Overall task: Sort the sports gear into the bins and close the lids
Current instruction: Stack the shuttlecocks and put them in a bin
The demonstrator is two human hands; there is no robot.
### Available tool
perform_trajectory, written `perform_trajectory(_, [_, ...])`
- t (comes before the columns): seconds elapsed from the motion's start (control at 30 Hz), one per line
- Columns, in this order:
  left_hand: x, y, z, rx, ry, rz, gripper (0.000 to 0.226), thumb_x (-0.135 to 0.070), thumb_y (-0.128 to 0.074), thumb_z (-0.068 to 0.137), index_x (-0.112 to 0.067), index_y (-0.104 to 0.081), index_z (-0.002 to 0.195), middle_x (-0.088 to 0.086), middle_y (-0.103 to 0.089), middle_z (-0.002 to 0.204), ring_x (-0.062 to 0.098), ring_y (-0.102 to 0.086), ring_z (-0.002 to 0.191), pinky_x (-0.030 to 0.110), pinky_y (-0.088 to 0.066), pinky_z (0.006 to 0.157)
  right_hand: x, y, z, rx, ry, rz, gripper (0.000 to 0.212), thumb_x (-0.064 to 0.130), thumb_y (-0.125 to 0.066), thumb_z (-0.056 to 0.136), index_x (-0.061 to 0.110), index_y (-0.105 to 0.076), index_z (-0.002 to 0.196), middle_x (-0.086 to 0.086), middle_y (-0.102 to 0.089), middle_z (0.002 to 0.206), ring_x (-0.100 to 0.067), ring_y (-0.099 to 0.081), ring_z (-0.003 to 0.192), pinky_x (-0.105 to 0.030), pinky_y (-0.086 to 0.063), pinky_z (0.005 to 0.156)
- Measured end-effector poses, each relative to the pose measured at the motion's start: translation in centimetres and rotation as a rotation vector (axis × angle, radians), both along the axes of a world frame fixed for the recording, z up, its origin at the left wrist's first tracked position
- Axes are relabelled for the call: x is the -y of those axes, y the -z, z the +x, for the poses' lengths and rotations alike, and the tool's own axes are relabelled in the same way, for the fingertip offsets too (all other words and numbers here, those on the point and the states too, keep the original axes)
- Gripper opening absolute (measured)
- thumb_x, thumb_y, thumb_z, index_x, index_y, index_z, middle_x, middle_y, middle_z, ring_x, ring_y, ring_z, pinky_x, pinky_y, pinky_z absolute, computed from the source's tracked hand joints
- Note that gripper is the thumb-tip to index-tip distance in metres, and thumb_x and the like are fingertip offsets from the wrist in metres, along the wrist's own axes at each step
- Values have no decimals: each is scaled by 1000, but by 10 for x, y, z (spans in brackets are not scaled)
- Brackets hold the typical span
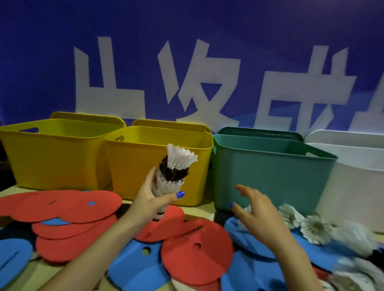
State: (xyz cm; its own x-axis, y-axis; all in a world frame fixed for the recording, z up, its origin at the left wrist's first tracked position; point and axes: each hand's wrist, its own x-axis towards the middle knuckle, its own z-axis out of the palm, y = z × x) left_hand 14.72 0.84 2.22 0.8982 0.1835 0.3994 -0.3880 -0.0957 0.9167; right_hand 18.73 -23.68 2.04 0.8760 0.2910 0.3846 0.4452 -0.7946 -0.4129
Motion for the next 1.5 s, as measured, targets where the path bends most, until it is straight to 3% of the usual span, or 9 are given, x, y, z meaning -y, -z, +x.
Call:
perform_trajectory(0.27, [80, 20, 19, 33, 55, 83, 71, 9, -72, 74, -25, -37, 126, -11, -51, 121, -24, -54, 91, 5, -46, 82, 42, 24, 6, -285, 90, -162, 79, 24, -54, 87, 34, -7, 150, -11, -24, 145, -31, -44, 122, -36, -43, 94])
perform_trajectory(0.4, [84, 52, 23, 8, -49, 248, 79, -5, -77, 75, -59, -40, 119, -20, -49, 127, -5, -53, 115, 31, -48, 99, 39, 22, 7, -259, 112, -299, 81, 24, -51, 89, 39, 1, 149, -14, -38, 138, -32, -53, 110, -36, -42, 73])
perform_trajectory(0.53, [71, 58, 19, 37, -112, 351, 83, -12, -79, 74, -71, -37, 114, -24, -48, 124, 6, -53, 116, 31, -49, 93, 35, 13, 8, -214, 141, -310, 79, 17, -50, 89, 35, -3, 149, -15, -46, 132, -33, -57, 104, -32, -38, 66])
perform_trajectory(0.73, [55, 63, 21, 5, -84, 155, 69, -30, -83, 67, -63, -44, 114, -21, -42, 133, 6, -44, 127, 8, -43, 86, 16, 7, 8, -81, 191, 47, 77, 14, -50, 88, 35, -7, 148, -6, -55, 119, -25, -57, 87, -30, -36, 54])
perform_trajectory(0.87, [53, 65, 25, -37, -54, 174, 84, -71, -78, 45, -58, -43, 120, -15, -46, 138, 5, -45, 128, 33, -43, 103, 7, 26, -1, -56, 236, 305, 77, 25, -54, 90, 36, -5, 148, 1, -61, 113, -17, -60, 77, -31, -41, 56])
perform_trajectory(1.03, [49, 67, 26, -10, -106, 393, 72, -64, -74, 51, -60, -43, 115, -24, -59, 116, 0, -59, 107, 34, -49, 94, 6, 30, -16, -55, 186, 685, 82, 26, -65, 86, 38, -13, 148, 15, -51, 75, -4, -50, 64, -38, -48, 68])
perform_trajectory(1.23, [42, 60, 20, -6, -240, 681, 62, -60, -50, 58, -71, -27, 114, -27, -45, 108, 3, -57, 93, 35, -51, 79, 9, 28, -16, -51, 115, 1089, 79, 9, -58, 91, 41, -11, 146, 25, -39, 133, -3, -59, 99, -48, -52, 87])
perform_trajectory(1.33, [38, 62, 21, 7, -252, 698, 66, -61, -50, 57, -64, -30, 120, -27, -43, 109, 1, -56, 91, 33, -50, 78, 11, 33, -13, -1, 121, 1123, 79, 14, -59, 91, 43, -10, 146, -2, -39, 145, 5, -58, 72, -30, -54, 70])
perform_trajectory(1.5, [41, 64, 20, 4, -182, 781, 64, -58, -49, 58, -73, -24, 115, -26, -42, 107, -3, -53, 84, 24, -47, 70, 10, 33, -14, -5, 45, 1145, 78, 12, -58, 91, 45, -11, 144, -2, -38, 146, 1, -61, 81, -24, -53, 66])
